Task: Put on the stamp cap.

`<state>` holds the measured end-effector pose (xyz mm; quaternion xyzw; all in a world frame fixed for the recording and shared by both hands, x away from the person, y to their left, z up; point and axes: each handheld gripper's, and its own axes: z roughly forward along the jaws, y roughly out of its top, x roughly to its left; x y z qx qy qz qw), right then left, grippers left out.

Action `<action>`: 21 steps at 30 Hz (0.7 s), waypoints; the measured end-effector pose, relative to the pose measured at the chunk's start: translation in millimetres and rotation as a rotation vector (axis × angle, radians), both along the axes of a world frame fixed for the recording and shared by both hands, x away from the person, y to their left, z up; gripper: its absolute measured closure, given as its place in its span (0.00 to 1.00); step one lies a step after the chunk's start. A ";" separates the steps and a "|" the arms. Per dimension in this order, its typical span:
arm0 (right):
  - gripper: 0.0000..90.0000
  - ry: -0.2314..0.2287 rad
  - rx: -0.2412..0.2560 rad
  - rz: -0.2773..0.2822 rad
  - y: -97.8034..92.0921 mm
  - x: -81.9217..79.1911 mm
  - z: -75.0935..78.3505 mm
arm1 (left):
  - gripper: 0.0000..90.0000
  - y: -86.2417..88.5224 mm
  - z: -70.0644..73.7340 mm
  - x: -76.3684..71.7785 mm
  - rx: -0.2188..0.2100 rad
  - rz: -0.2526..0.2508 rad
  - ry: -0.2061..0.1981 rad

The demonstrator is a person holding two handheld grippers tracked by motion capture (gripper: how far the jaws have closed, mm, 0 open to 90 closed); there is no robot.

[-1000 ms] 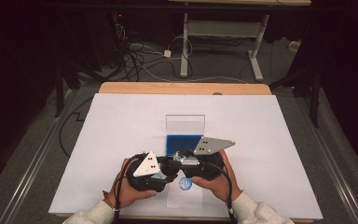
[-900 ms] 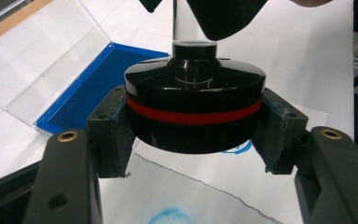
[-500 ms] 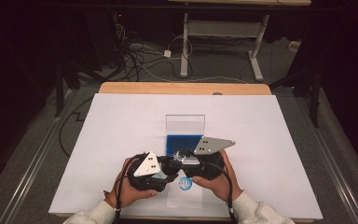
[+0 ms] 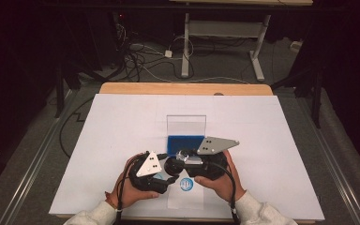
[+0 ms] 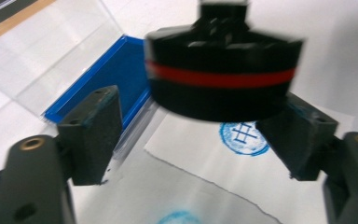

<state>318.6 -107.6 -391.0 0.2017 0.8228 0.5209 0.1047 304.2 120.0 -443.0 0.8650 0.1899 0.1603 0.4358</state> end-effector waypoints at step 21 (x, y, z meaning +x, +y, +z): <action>0.64 -0.052 0.001 -0.020 -16.7 -1.4 14.6 | 0.18 19.7 -0.2 -1.2 0.020 0.022 -0.032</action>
